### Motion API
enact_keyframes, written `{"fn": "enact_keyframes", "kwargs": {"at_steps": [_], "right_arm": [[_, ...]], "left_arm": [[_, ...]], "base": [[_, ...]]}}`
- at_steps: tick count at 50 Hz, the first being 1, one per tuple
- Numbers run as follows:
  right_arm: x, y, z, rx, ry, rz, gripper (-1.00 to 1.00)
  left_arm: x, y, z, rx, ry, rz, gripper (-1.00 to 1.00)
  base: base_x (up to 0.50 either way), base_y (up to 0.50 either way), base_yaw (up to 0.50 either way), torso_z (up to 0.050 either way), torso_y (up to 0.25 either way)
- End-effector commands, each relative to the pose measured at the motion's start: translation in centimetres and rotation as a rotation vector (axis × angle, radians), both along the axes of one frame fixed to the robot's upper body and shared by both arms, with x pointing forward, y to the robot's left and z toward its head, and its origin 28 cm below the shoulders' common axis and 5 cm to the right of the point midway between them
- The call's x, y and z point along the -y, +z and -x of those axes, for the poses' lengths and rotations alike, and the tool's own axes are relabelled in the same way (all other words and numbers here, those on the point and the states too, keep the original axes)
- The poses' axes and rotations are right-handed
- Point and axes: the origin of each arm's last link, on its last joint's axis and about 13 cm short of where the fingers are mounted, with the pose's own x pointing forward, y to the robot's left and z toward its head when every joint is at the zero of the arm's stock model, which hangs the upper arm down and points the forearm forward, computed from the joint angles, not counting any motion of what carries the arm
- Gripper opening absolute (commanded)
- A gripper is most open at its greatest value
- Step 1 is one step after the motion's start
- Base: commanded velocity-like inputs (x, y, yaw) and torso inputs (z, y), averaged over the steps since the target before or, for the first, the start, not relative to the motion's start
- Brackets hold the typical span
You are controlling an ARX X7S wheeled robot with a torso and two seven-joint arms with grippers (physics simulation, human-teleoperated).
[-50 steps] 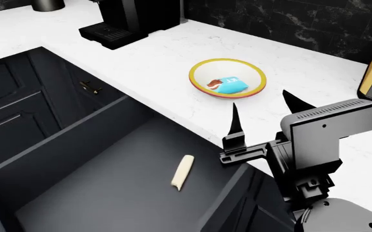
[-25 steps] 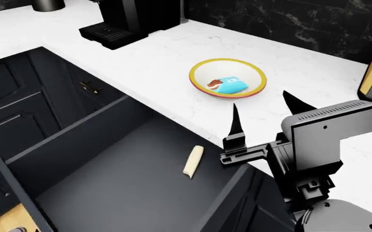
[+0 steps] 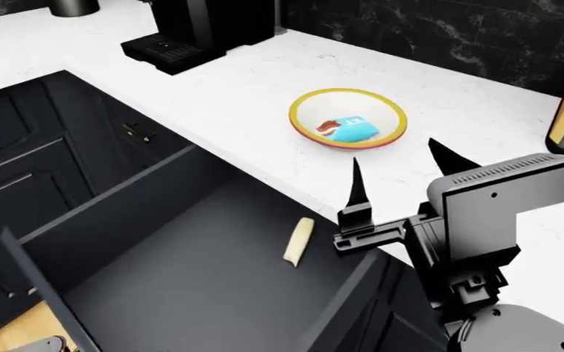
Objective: Place the bar in the bowl and close the drawer.
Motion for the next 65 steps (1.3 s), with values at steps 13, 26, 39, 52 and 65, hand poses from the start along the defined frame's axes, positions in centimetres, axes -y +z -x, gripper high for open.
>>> {"fn": "enact_keyframes", "kwargs": {"at_steps": [13, 26, 39, 52, 65], "right_arm": [[-0.3, 0.3, 0.5, 0.013, 0.020, 0.001, 1.00], [-0.4, 0.6, 0.7, 0.022, 0.025, 0.001, 1.00], [-0.4, 0.8, 1.1, 0.032, 0.027, -0.001, 1.00], [-0.5, 0.9, 1.2, 0.036, 0.031, 0.005, 1.00], [-0.4, 1.2, 1.2, 0.040, 0.031, 0.002, 1.00]], "left_arm": [[6.9, 2.6, -6.5, 0.223, -0.302, 0.194, 1.00], [8.5, 3.7, -8.5, 0.244, -0.365, 0.202, 1.00], [10.3, 4.2, -10.5, 0.251, -0.425, 0.206, 1.00], [12.4, 5.3, -13.2, 0.264, -0.491, 0.203, 1.00], [15.4, 6.2, -16.2, 0.256, -0.574, 0.201, 1.00]], "base": [[0.00, 0.00, 0.00, 0.002, 0.004], [0.00, 0.00, 0.00, 0.002, 0.004], [0.00, 0.00, 0.00, 0.002, 0.003], [0.00, 0.00, 0.00, 0.002, 0.004], [0.00, 0.00, 0.00, 0.002, 0.004]]}}
